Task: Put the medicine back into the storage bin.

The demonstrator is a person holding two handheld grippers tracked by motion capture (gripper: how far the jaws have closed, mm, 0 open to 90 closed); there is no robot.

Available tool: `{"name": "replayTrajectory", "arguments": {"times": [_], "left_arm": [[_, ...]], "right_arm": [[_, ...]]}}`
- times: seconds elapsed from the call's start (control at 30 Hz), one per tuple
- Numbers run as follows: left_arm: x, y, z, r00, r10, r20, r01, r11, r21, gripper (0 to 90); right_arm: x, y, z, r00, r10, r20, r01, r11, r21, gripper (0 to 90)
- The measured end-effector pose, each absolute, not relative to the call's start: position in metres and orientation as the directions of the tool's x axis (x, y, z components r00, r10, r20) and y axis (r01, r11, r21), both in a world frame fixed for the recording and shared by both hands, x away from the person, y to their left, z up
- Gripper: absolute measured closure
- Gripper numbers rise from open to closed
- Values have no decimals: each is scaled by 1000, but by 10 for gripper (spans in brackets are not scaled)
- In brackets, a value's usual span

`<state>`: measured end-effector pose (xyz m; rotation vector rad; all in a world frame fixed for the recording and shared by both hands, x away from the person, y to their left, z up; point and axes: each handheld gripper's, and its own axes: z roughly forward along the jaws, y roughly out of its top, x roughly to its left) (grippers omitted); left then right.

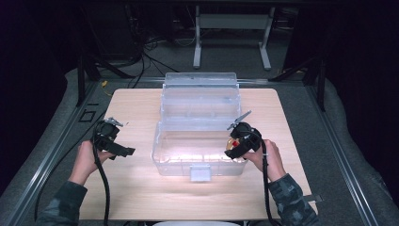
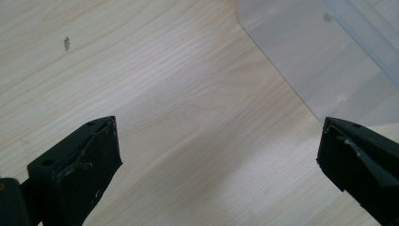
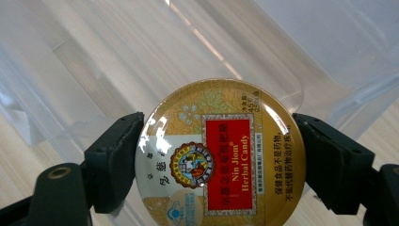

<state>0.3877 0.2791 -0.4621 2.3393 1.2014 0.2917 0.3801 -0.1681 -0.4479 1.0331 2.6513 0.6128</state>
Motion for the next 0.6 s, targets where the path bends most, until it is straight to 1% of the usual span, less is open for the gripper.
{"name": "replayTrajectory", "arguments": {"times": [0.07, 0.23, 0.5, 0.53, 0.6], "left_arm": [[388, 279, -463, 589, 807, -45, 706, -486, 514, 2], [389, 279, -465, 589, 807, -46, 709, -488, 509, 2], [391, 277, -463, 590, 806, -50, 710, -488, 507, 2], [391, 278, -462, 591, 805, -57, 711, -486, 507, 2], [392, 277, -462, 588, 806, -65, 715, -479, 510, 2]], "right_arm": [[380, -169, -450, -725, 686, -55, 593, 663, 456, 200], [380, -169, -456, -727, 685, -42, 599, 663, 449, 200], [377, -167, -457, -733, 680, -28, 605, 670, 431, 195], [377, -168, -457, -734, 678, -32, 604, 674, 424, 191], [376, -168, -457, -728, 685, -39, 606, 668, 432, 143]]}}
